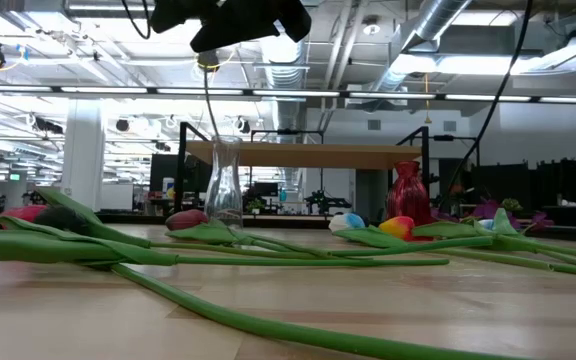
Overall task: Pick and place flowers into a vace then onto a shelf
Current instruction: Put the left yellow flower into the transparent vase
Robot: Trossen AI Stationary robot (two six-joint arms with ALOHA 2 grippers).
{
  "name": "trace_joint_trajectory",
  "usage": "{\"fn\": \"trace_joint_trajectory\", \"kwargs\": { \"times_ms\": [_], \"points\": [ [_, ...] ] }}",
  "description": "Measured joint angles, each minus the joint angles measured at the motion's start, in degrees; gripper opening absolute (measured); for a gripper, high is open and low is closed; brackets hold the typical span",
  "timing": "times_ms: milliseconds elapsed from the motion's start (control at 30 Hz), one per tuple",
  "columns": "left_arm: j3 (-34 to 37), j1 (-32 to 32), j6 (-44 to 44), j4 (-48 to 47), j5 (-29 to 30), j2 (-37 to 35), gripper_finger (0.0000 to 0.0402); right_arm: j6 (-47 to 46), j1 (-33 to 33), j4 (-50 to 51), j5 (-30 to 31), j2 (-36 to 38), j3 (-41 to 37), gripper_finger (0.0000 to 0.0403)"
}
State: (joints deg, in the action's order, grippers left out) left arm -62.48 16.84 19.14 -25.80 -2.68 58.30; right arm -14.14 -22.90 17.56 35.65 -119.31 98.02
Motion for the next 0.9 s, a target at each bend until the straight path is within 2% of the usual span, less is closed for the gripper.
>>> {"fn": "trace_joint_trajectory", "kwargs": {
  "times_ms": [333, 667, 767, 900],
  "points": [
    [0.0, 0.9, 0.2, -0.2, 0.0, 5.4, 0.0000, 0.0, 0.0, 0.2, -1.1, 0.0, 0.0, 0.0233],
    [0.0, 0.9, -0.1, -5.6, 0.8, 5.6, 0.0003, 0.0, 0.0, 0.5, -1.2, 0.0, 0.0, 0.0233],
    [0.0, 0.9, -0.3, -7.4, 1.5, 5.6, 0.0023, 0.0, 0.0, 0.5, -1.2, 0.0, 0.0, 0.0233],
    [0.0, 0.9, -0.3, -7.8, 1.5, 5.6, 0.0070, 0.0, 0.0, 0.5, -1.2, 0.0, 0.0, 0.0233]
  ]
}}
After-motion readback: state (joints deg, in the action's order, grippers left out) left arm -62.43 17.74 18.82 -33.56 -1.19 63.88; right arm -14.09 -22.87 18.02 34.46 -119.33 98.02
